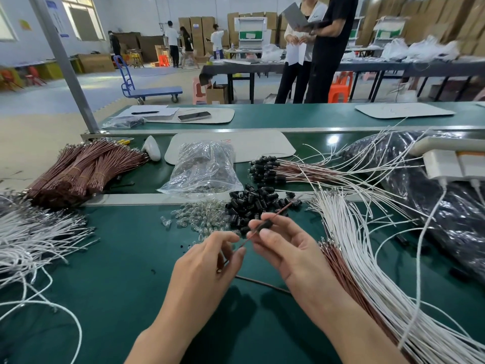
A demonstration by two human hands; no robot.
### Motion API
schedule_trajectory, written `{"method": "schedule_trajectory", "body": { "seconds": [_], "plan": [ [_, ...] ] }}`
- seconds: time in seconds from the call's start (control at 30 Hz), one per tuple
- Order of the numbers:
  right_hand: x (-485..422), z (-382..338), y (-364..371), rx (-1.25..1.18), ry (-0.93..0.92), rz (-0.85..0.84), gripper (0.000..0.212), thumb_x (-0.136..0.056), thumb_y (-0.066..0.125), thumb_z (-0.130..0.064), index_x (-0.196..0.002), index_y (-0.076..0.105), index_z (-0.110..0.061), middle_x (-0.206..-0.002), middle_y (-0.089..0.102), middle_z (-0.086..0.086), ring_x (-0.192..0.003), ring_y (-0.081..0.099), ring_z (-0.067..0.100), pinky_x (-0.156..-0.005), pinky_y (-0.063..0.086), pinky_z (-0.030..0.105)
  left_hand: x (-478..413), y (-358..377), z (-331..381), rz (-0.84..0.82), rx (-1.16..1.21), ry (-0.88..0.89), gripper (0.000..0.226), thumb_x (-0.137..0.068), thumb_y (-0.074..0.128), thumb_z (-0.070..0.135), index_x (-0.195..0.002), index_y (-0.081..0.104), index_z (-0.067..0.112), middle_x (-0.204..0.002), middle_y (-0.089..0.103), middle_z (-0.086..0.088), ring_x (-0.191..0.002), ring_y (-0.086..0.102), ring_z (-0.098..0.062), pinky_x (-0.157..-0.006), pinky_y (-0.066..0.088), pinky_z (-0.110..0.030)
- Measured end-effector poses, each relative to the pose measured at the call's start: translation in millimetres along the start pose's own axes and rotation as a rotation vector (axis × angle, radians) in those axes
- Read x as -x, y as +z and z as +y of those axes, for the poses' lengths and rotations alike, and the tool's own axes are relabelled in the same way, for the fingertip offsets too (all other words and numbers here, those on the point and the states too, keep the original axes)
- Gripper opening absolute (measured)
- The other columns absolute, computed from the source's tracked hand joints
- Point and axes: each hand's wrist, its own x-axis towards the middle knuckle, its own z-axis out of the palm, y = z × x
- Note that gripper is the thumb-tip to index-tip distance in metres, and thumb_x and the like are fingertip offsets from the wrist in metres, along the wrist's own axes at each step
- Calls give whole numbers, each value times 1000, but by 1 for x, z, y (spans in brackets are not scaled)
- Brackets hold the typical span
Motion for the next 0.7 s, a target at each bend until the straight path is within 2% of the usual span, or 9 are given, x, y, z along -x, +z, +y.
{"method": "schedule_trajectory", "body": {
  "seconds": [0.1,0.17,0.3,0.43,0.5,0.6,0.7],
  "plan": [
    [-3,-8,-8,-48,-19,79,38,-75,72,-11,-112,68,-9,-113,75,15,-99,73,23,-77,59,24,1,0,-2,-20,-26,-1,18,-99,49,54,-98,57,37,-78,56,24,-71,55,-8,-68,49,-29],
    [-3,-4,-8,-33,9,71,38,-74,72,-12,-112,67,-9,-113,75,14,-99,73,22,-78,59,24,2,2,0,-11,-1,0,12,-98,48,50,-97,54,40,-82,57,23,-73,56,-9,-68,50,-31],
    [2,11,-1,82,68,-56,30,-81,73,-9,-110,71,-10,-113,74,16,-107,72,26,-86,58,27,3,5,1,-19,61,-9,13,-95,50,52,-100,55,40,-86,60,22,-75,59,-8,-66,53,-35],
    [0,0,-6,32,6,-2,24,-79,73,-12,-102,77,-19,-116,74,15,-105,72,26,-85,59,29,3,4,-3,-27,80,-21,13,-97,51,55,-99,55,42,-87,60,19,-77,59,-9,-65,55,-36],
    [-1,-5,-9,14,7,21,26,-77,74,-14,-102,76,-21,-116,74,13,-104,72,25,-86,59,30,3,4,-3,-20,80,-15,11,-98,52,53,-97,55,42,-87,60,20,-77,59,-9,-65,54,-35],
    [3,1,-6,153,74,-22,23,-86,71,-11,-103,74,-25,-115,75,9,-111,69,24,-94,55,31,5,8,0,-33,104,2,7,-98,55,48,-97,57,41,-86,62,20,-76,62,-8,-65,54,-33],
    [5,1,-3,197,63,-52,24,-92,67,-7,-106,73,-24,-113,75,10,-112,69,25,-99,53,33,7,8,4,-27,174,-55,9,-96,56,52,-101,58,45,-88,65,18,-81,64,-10,-64,52,-22]
  ]
}}
